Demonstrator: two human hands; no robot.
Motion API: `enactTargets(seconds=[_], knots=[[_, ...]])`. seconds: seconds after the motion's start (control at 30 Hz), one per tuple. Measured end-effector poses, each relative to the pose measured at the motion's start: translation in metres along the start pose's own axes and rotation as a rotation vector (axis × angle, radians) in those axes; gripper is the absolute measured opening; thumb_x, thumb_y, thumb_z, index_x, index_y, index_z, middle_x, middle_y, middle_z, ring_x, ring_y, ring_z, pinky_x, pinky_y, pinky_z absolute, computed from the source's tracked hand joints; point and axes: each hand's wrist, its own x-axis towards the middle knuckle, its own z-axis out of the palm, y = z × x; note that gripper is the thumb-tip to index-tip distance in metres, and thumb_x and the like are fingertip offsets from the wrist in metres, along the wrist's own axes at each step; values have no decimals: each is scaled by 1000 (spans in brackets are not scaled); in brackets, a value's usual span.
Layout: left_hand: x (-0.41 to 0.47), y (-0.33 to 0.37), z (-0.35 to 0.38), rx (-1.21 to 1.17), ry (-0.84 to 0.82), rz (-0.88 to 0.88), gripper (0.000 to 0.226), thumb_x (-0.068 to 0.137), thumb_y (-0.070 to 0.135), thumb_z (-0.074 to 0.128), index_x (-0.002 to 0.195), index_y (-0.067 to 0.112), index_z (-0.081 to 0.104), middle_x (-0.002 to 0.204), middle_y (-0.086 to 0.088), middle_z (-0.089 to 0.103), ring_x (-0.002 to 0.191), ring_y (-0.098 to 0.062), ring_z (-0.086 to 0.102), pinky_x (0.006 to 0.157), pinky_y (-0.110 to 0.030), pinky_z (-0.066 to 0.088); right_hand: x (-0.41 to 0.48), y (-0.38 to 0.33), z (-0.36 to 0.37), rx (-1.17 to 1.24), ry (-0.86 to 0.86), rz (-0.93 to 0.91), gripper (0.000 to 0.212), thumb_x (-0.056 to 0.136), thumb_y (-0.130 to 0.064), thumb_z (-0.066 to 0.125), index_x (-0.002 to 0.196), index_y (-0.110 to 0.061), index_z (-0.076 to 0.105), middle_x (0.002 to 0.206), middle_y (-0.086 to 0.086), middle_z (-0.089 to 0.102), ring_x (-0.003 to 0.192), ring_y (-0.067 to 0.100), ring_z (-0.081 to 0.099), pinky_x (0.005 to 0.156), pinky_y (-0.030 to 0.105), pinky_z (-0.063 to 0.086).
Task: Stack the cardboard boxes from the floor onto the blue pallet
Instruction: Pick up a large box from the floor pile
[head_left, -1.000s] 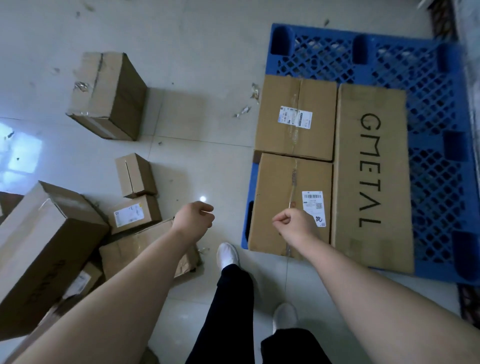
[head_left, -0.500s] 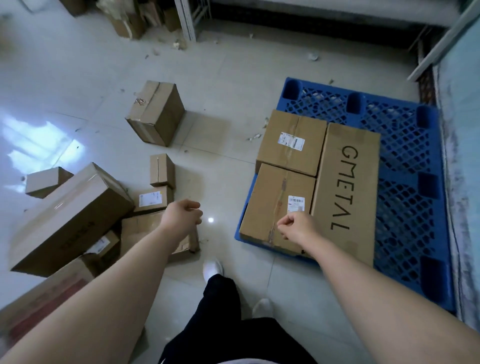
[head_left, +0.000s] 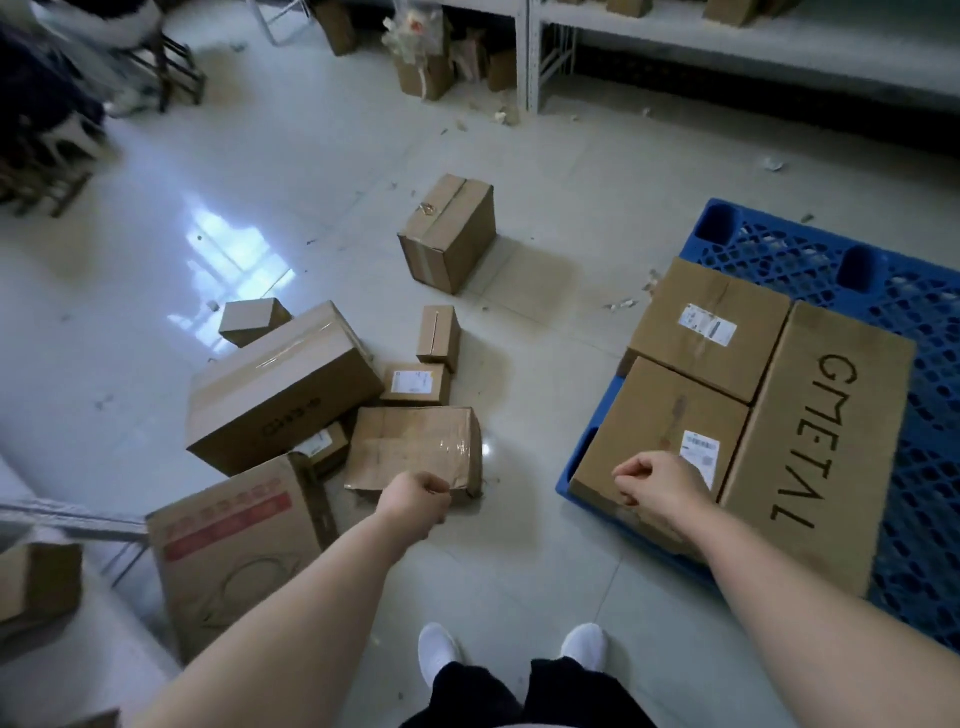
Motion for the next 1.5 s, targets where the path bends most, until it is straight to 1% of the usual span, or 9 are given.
enactTargets(seconds=[0.13, 0.23, 0.37, 0.53, 0.7, 0.87, 1.13, 1.3, 1.5], knots=[[4, -30, -29, 26, -14, 41, 20, 93, 16, 58, 111, 16, 65, 95, -3, 65, 90, -18, 64, 75, -29, 53, -4, -49, 53, 31, -29, -63, 22, 82, -6, 64, 67, -22, 65, 67, 1, 68, 71, 20, 67, 79, 34, 54], [11, -54, -63, 20, 0, 64, 22, 94, 15, 58, 115, 15, 64, 98, -2, 64, 92, -15, 63, 77, -27, 52, -7, -80, 91, 13, -52, -115, 22, 81, -8, 65, 65, -23, 64, 62, -3, 66, 67, 19, 68, 78, 38, 58], [22, -89, -113, -28, 34, 17, 24, 94, 17, 58, 117, 15, 63, 99, -3, 64, 92, -15, 63, 78, -28, 54, -18, -114, 131, -32, -67, -157, 22, 81, -11, 65, 64, -25, 64, 64, -5, 68, 76, 20, 70, 77, 33, 55], [28, -131, -161, -101, 31, -40, 22, 95, 18, 58, 116, 15, 64, 100, -6, 66, 91, -18, 65, 76, -29, 57, -29, -148, 166, -54, -47, -160, 23, 81, -11, 65, 64, -27, 64, 67, -7, 68, 77, 18, 71, 73, 26, 50], [29, -169, -178, -121, -4, -89, 22, 95, 16, 57, 116, 15, 63, 105, -6, 65, 95, -17, 64, 82, -32, 57, -35, -163, 195, -73, -62, -160, 23, 81, -10, 65, 65, -27, 65, 70, -5, 70, 77, 17, 71, 79, 28, 52], [33, -190, -184, -113, -38, -128, 23, 95, 16, 56, 117, 14, 62, 106, -8, 65, 94, -19, 63, 76, -29, 55, -39, -165, 216, -70, -83, -127, 23, 81, -8, 65, 66, -25, 67, 74, -3, 71, 76, 17, 71, 78, 28, 52], [57, -192, -183, -95, -44, -186, 26, 93, 14, 59, 119, 11, 61, 99, -9, 65, 92, -27, 65, 72, -34, 54, -40, -165, 211, -33, -97, -53, 25, 84, -8, 61, 66, -26, 64, 72, -5, 68, 77, 17, 70, 78, 28, 54], [76, -164, -178, -83, -40, -182, 25, 93, 13, 60, 117, 8, 61, 102, -12, 65, 94, -27, 64, 79, -41, 54, -16, -168, 198, -2, -100, -25, 25, 84, -9, 57, 68, -27, 64, 79, -1, 71, 81, 18, 71, 81, 29, 57], [110, -115, -174, -130, -52, -211, 26, 92, 14, 62, 118, 8, 61, 104, -15, 65, 94, -26, 64, 64, -32, 52, 34, -183, 176, 47, -101, -9, 27, 85, -8, 57, 66, -27, 62, 77, -5, 67, 74, 14, 67, 84, 28, 56]])
